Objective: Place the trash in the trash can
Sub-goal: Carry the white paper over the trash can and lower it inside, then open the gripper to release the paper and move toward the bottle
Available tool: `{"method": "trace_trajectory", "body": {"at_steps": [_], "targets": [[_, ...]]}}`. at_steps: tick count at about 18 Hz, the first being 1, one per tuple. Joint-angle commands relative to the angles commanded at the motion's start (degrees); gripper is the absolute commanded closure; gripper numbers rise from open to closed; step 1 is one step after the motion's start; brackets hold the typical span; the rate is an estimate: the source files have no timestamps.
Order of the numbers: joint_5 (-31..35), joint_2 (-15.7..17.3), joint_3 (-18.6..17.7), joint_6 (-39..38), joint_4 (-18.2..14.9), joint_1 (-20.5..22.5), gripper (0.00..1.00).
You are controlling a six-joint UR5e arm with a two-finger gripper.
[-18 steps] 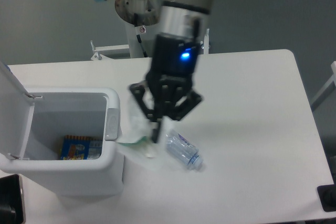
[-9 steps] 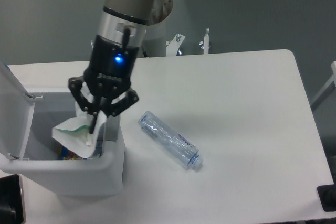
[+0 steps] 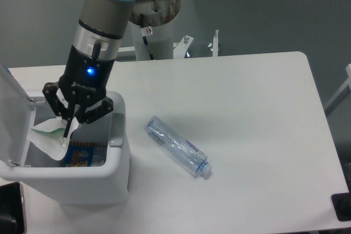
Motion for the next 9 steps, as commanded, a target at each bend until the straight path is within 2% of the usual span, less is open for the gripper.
{"method": "trace_trajectory", "body": {"at_steps": [1, 2, 3, 5, 6, 7, 9], "targets": [[0.0, -0.09, 0.0, 0.79, 0.09, -0.09, 0.88], [0.0, -0.18, 0.0, 1.23, 0.09, -0.09, 0.78], [0.0, -0.26, 0.17, 1.41, 0.09, -0.09, 0.58], [0.09, -0.18, 0.79, 2.02, 0.0, -0.09, 0.31], [0.17, -0.09, 0.88, 2.11, 0.0, 0.0, 0.1], [0.26, 0.0, 0.88, 2.03, -0.17, 0.0, 0.0], [0.09, 0.0, 0.97, 2.03, -0.18, 1.22, 0.0]]}}
